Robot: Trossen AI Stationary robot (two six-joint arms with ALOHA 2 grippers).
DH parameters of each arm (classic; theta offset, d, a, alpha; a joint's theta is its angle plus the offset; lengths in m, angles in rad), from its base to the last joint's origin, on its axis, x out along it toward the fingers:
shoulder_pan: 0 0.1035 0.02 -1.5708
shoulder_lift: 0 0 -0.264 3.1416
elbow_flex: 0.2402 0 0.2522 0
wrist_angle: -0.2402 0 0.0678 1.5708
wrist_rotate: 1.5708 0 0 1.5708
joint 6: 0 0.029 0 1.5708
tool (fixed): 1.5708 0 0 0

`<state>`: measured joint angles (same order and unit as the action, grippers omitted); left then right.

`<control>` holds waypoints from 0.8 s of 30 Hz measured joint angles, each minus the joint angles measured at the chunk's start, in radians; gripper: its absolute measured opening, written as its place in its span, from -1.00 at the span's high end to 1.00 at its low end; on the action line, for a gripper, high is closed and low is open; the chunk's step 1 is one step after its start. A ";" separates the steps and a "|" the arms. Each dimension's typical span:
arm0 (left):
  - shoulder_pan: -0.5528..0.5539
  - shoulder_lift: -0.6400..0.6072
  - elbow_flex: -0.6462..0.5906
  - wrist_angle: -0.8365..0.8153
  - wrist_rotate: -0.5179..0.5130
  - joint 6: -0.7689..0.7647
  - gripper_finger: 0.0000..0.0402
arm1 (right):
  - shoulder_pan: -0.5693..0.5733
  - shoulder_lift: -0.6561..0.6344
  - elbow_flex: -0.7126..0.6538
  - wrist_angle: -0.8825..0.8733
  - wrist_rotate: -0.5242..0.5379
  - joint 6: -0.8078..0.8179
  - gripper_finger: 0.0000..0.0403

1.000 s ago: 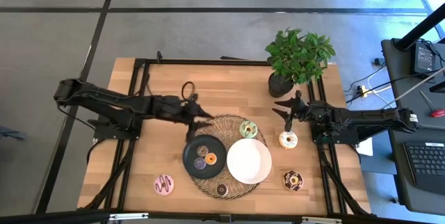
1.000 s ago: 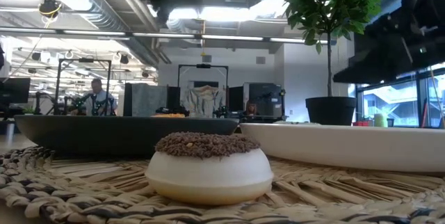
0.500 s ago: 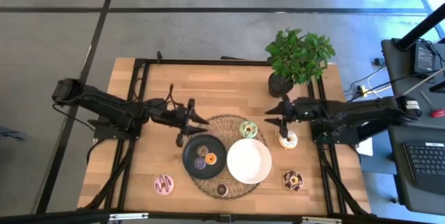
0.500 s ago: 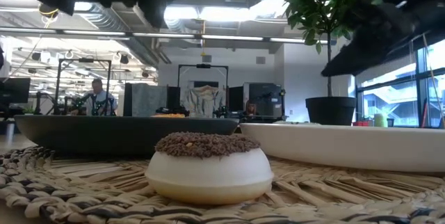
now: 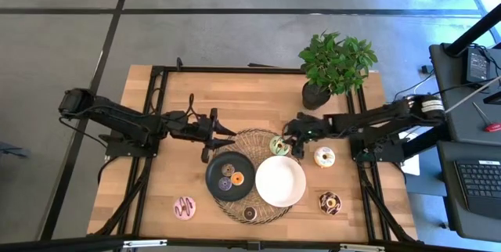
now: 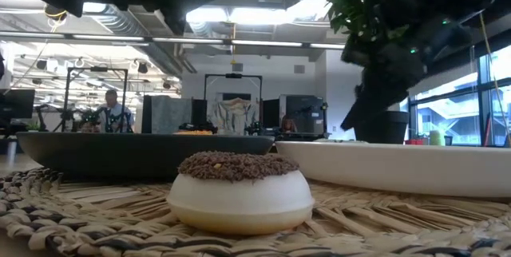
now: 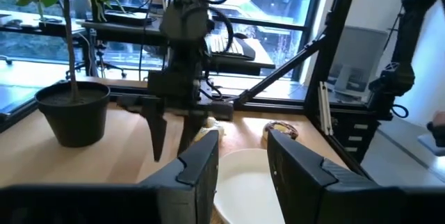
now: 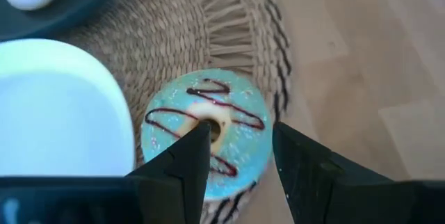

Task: Pick & Place donuts
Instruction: Put the big green donut into the white plate

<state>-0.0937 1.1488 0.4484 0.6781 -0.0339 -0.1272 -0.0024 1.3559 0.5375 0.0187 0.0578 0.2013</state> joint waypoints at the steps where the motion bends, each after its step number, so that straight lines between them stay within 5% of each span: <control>1: 0.000 0.000 0.000 0.000 -0.002 0.000 0.40 | 0.002 0.027 0.014 0.000 0.000 0.003 0.22; 14: 0.000 0.000 0.000 0.000 -0.003 0.000 0.40 | 0.006 0.225 0.109 -0.015 0.005 0.003 0.27; 24: 0.000 0.000 0.001 0.000 -0.003 0.000 0.42 | 0.006 0.219 0.191 -0.182 0.107 -0.052 0.88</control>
<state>-0.0937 1.1488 0.4492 0.6777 -0.0368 -0.1271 0.0036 1.5745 0.7284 -0.1629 0.1644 0.1494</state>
